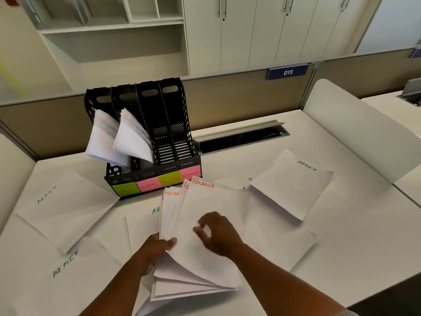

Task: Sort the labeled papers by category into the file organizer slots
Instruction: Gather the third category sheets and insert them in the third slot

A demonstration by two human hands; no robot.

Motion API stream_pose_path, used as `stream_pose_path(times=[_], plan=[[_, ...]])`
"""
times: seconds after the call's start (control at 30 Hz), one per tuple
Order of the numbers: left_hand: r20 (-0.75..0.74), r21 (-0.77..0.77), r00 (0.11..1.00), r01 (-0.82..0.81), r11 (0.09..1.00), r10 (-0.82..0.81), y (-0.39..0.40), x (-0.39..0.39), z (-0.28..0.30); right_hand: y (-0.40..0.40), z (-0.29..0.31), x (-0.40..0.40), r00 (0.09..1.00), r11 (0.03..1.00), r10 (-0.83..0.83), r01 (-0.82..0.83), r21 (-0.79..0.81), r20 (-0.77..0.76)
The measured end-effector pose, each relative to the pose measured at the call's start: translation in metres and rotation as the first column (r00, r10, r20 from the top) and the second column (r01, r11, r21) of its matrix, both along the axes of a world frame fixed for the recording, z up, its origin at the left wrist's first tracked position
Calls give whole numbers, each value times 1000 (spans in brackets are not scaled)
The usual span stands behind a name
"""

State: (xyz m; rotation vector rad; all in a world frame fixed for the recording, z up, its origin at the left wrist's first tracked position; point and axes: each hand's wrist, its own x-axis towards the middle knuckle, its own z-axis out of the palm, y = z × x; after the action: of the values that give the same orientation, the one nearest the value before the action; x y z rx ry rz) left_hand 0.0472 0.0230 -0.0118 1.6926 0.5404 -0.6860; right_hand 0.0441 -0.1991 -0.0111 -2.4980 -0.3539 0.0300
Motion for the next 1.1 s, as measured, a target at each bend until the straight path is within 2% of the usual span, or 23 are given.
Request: stream_pose_path(times=[0.07,0.13,0.27,0.33,0.4,0.47,0.53,0.7,0.87,1.03,1.1], plan=[[12,1,1000,-9,1000,9,4,-2,-2,-11,-6,3,981,986,-167,168,-4,100],[31,4,999,-35,999,35,8,-4,-3,-20,-9,4,936,941,-338,339,11,99],[59,-9,992,-113,994,114,13,-7,-2,-30,-8,6,840,839,-543,542,38,9],[71,-27,988,-138,990,140,18,-8,-2,-30,-6,8,792,783,-601,610,121,-104],[77,-62,985,-151,987,156,21,-11,0,-28,-3,11,767,725,-580,639,257,-274],[86,-96,983,-153,984,161,24,-12,2,-23,0,14,800,718,-468,592,367,-374],[98,-127,984,-137,982,150,23,-14,2,-16,6,15,843,743,-386,524,416,-374],[171,-145,976,-113,983,138,18,-12,11,3,18,21,879,783,-319,455,424,-354],[271,-74,956,-95,993,112,10,0,22,11,29,27,890,753,-285,438,491,-357],[352,-31,918,-184,982,183,3,15,36,16,48,38,909,725,-285,412,551,-305],[434,-29,872,-237,971,226,-2,20,45,21,58,44,918,727,-295,395,562,-263]])
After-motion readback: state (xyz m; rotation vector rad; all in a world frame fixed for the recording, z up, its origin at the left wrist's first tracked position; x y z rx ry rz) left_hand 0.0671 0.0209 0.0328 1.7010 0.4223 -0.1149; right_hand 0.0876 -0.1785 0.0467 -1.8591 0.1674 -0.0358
